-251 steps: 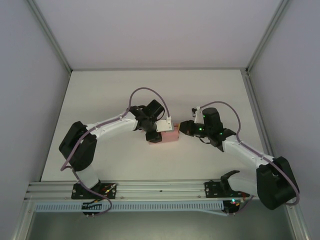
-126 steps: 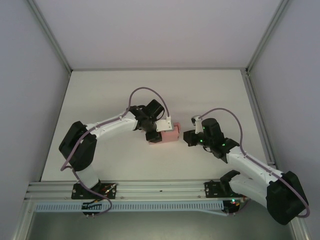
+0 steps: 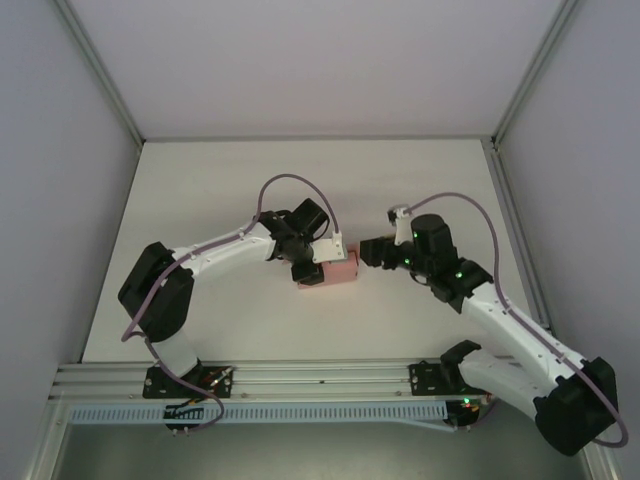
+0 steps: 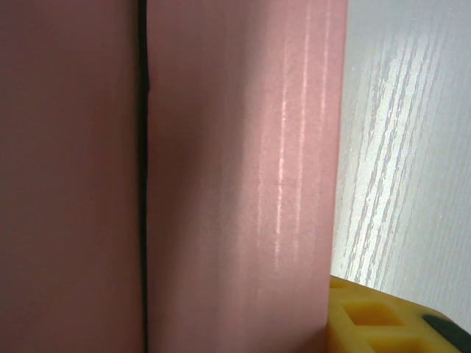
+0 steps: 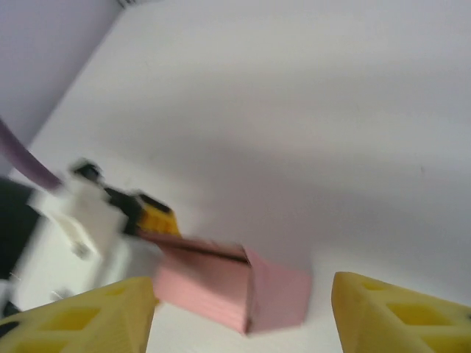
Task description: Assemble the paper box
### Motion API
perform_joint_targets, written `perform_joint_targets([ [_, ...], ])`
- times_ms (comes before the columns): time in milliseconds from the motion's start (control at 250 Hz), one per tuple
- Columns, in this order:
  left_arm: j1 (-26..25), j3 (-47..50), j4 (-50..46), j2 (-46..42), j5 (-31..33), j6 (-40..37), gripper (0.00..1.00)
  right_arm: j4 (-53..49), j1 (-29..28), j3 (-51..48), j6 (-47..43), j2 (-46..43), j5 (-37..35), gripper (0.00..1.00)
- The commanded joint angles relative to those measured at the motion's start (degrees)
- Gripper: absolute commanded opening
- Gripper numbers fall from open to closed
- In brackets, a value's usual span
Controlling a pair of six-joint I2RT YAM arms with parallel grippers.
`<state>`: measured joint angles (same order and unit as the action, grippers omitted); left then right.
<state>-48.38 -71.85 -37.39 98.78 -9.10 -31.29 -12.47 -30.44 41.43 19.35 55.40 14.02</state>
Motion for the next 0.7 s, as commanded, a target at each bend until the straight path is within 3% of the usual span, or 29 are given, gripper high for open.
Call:
perform_joint_targets([
  [0, -0.2, -0.4, -3.0, 1.9, -0.9, -0.2, 0.43, -8.9, 0.8, 6.7, -4.3, 6.5, 6.8, 0.66],
  [144, -0.3, -0.4, -2.8, 2.1, -0.5, -0.1, 0.32, -18.6, 1.3, 13.9, -7.4, 14.0, 7.4, 0.5],
  [208, -0.4, -0.4, -2.7, 1.9, -0.5, -0.4, 0.29, -19.4, 1.4, 14.1, -8.5, 14.9, 8.6, 0.49],
  [371, -0.4, -0.5, -2.8, 1.6, -0.6, -1.1, 0.31, -19.6, 1.4, 13.4, -11.3, 16.0, 12.6, 0.46],
  [575, -0.4, -0.7, -3.2, 1.8, -0.7, -1.3, 0.33, -20.1, 1.3, 14.0, -11.7, 18.6, 8.5, 0.44],
  [695, -0.4, -0.9, -3.4, 1.9, -0.6, -1.3, 0.34, -19.7, 1.4, 15.5, -11.3, 21.2, 8.8, 0.32],
])
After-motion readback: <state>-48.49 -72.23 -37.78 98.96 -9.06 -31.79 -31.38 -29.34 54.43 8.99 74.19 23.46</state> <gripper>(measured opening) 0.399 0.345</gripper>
